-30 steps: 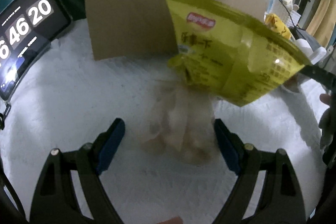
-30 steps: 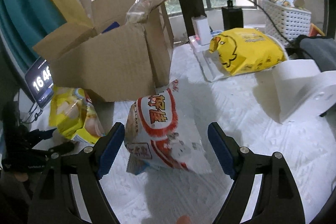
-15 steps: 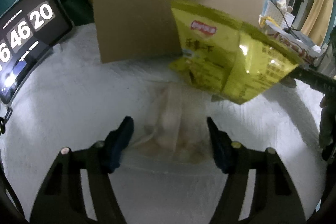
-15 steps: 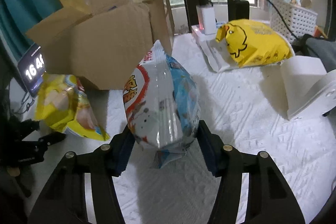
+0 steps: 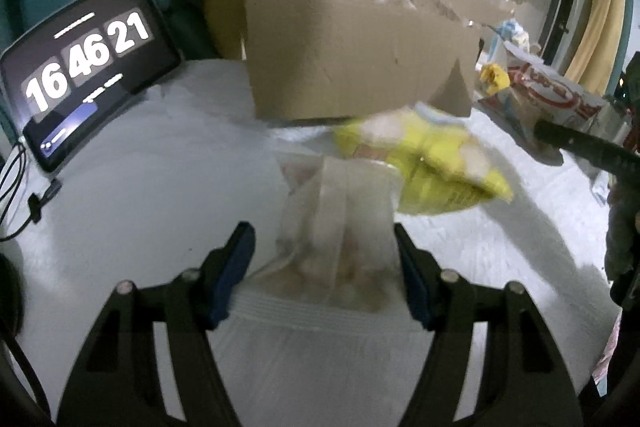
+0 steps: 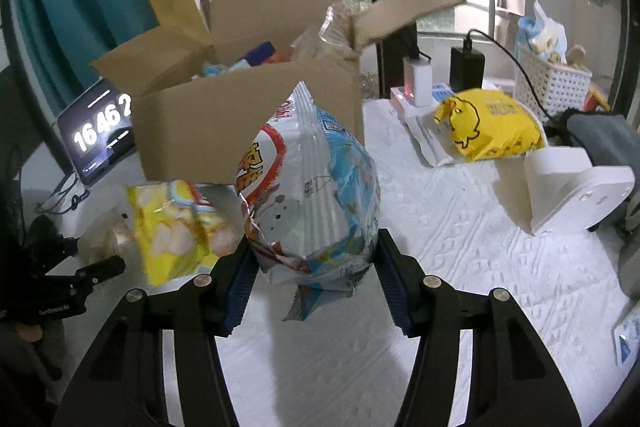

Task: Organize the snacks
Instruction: 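Carry the cookie bag and red-white bag over the box with both grippers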

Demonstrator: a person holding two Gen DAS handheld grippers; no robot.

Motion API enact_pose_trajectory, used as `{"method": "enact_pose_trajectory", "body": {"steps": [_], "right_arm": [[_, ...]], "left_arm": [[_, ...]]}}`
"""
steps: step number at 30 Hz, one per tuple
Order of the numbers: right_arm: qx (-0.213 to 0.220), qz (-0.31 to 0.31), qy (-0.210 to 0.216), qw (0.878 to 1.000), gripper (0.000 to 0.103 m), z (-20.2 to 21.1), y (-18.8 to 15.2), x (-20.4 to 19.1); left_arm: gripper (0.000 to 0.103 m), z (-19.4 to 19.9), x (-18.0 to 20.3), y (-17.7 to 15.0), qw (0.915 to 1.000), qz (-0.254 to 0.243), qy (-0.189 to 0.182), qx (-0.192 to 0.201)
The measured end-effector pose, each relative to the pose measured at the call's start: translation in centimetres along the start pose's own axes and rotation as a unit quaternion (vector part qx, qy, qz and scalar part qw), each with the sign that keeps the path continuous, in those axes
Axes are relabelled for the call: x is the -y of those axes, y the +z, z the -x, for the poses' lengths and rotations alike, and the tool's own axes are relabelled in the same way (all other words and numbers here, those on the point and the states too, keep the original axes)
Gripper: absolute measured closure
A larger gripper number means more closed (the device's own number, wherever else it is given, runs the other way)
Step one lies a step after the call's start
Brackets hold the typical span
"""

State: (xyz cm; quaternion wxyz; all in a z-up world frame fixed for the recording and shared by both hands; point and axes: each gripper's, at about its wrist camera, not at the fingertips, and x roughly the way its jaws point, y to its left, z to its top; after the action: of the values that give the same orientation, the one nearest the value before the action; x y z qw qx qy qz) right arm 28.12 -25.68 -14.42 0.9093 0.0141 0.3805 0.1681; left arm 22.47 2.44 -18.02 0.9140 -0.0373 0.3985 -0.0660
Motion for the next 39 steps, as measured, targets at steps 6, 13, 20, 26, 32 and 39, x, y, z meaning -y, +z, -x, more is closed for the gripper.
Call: {"method": "enact_pose_trajectory", "body": {"steps": [6, 13, 20, 26, 32, 39], "right_arm": [[0.012, 0.019, -0.002, 1.000, 0.043, 1.7, 0.9, -1.7], [0.021, 0.034, 0.008, 0.999, 0.043, 2.5, 1.8, -3.5], [0.027, 0.057, 0.031, 0.998, 0.043, 2.4, 3.3, -5.4], [0.041, 0.081, 0.051, 0.995, 0.043, 1.9, 5.6, -7.0], [0.068, 0.094, 0.053, 0.992, 0.043, 1.1, 9.1, -7.1], [0.091, 0.092, 0.052, 0.990, 0.043, -1.2, 13.6, -6.1]], "left_arm": [[0.034, 2.2, -0.8, 0.1, 0.9997, 0.010, 0.002, 0.023], [0.034, 4.5, -1.0, 1.2, 0.9986, 0.008, 0.000, 0.051], [0.034, 5.9, -0.4, 3.8, 0.9962, -0.009, 0.003, 0.086], [0.034, 5.9, 0.3, 7.6, 0.9923, -0.029, 0.009, 0.120], [0.034, 4.3, 0.4, 11.9, 0.9897, -0.035, 0.012, 0.139], [0.034, 1.8, 0.6, 16.4, 0.9874, -0.044, 0.016, 0.151]]}}
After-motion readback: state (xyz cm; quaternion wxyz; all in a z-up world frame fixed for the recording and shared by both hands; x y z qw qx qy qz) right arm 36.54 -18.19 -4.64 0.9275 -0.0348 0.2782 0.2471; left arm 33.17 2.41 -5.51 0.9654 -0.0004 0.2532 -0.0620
